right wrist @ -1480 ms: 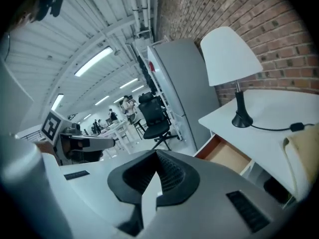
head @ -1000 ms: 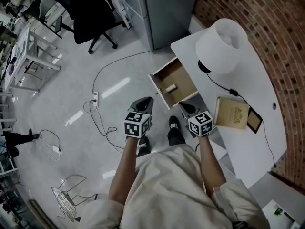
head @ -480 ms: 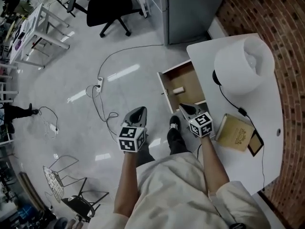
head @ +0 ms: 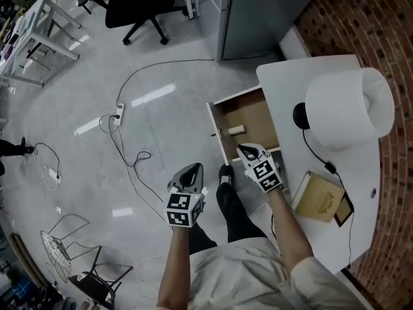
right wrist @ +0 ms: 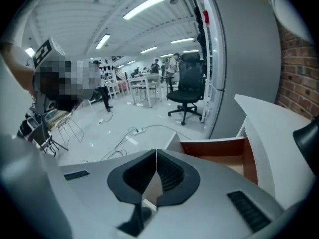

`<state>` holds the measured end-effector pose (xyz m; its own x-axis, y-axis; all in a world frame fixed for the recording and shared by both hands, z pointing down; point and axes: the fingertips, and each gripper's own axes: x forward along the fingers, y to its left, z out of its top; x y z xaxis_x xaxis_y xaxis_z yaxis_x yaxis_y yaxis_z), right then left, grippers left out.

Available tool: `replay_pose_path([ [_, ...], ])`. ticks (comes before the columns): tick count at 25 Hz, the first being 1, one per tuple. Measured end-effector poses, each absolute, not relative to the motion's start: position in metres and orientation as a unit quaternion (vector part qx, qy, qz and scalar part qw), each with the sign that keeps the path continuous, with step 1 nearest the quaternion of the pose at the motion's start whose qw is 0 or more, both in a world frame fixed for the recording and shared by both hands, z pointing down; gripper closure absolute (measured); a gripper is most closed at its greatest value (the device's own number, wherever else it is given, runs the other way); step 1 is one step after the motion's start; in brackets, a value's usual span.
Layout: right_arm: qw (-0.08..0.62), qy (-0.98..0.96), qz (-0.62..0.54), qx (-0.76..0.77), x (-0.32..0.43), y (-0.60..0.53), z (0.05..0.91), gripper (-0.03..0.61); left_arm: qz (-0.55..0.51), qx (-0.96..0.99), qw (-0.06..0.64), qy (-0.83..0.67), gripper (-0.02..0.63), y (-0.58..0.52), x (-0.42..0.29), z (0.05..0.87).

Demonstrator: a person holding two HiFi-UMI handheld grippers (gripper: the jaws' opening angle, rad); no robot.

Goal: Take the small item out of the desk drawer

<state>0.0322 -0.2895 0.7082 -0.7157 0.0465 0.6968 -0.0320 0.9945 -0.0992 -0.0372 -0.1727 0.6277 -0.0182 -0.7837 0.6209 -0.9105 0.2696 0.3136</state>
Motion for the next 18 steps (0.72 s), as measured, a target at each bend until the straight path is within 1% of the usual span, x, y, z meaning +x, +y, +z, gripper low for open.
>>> replay_pose_path([
  [8,0.462,-0.886,-0.017,-0.021,0.02,-0.306,0.772,0.552,0.081,0.647,0.365,-0.665,0.597,-0.212,-0.02,0.678],
  [11,0.48,-0.877,-0.019,-0.03,0.015,-0.308,0.797,0.551,0.084,0.661,0.365,-0.65,0.597,-0.217,-0.018,0.698],
  [14,0.496,-0.867,-0.022,-0.048,0.011,-0.308,0.826,0.528,0.086,0.668,0.368,-0.642,0.597,-0.219,-0.023,0.72],
  [18,0.514,-0.855,-0.031,-0.067,0.009,-0.313,0.858,0.519,0.081,0.675,0.374,-0.631,0.597,-0.224,-0.022,0.749],
])
